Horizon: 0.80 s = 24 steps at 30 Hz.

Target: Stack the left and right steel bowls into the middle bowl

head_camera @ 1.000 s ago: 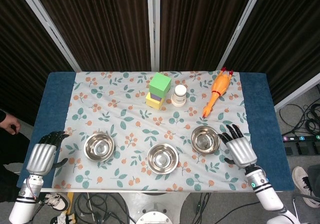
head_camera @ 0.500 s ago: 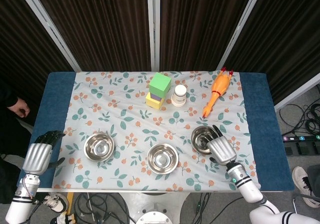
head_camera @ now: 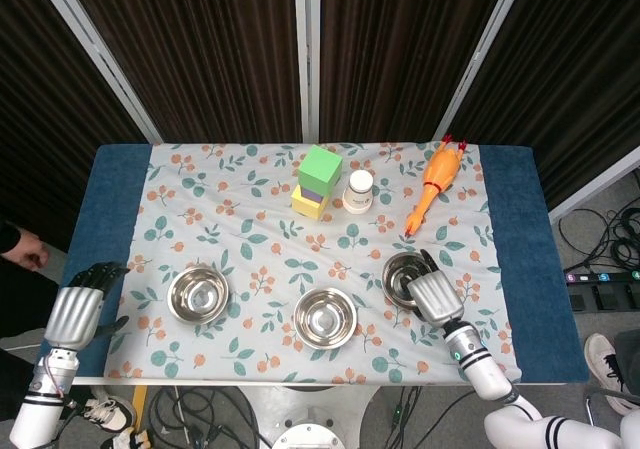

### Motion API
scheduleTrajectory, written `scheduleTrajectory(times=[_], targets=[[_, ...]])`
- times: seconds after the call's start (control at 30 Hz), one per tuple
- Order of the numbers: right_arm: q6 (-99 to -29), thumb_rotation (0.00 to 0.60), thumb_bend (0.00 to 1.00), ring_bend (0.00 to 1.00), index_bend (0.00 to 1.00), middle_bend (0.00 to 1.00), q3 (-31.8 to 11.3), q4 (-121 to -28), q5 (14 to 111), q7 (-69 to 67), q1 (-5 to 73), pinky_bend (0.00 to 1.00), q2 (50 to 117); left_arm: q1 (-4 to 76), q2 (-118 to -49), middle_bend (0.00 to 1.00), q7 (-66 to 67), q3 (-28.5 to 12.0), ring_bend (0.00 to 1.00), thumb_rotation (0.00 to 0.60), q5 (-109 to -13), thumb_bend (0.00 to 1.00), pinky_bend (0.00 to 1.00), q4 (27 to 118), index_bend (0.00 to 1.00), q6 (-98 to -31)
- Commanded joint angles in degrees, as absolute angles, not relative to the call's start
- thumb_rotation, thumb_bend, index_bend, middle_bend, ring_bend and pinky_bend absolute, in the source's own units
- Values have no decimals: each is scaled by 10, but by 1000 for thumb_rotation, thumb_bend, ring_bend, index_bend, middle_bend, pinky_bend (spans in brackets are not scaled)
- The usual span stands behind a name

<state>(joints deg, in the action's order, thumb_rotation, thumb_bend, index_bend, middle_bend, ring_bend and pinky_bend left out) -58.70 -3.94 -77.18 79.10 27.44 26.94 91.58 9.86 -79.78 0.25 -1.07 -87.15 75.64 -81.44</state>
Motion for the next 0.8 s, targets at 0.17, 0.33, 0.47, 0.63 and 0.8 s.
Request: scheduleTrajectory(times=[0.17, 0.33, 0.47, 0.63, 0.8], targets=[[-579, 600, 334, 219, 599, 500, -38, -767, 775, 290, 275, 2, 923, 98, -797, 302, 2, -8, 208, 600, -870, 145, 288, 756, 292, -811], [-582, 600, 377, 252, 674, 553, -36, -768, 767, 300, 276, 19, 927, 98, -793, 302, 4, -8, 208, 600, -873, 145, 288, 760, 291, -815], [-590, 600, 394, 284, 715, 587, -34, -767, 769, 299, 275, 50, 928, 96, -792, 303, 6, -7, 208, 600, -875, 145, 288, 763, 291, -817], [-600, 600, 402, 287, 728, 599, -34, -772, 773, 293, 274, 53, 923, 98, -793, 302, 10, -8, 208, 600, -876, 145, 288, 765, 291, -816], [-616, 600, 402, 296, 738, 612, -34, -777, 785, 281, 273, 55, 918, 98, -794, 302, 8, -8, 208, 600, -874, 144, 288, 763, 291, -814]])
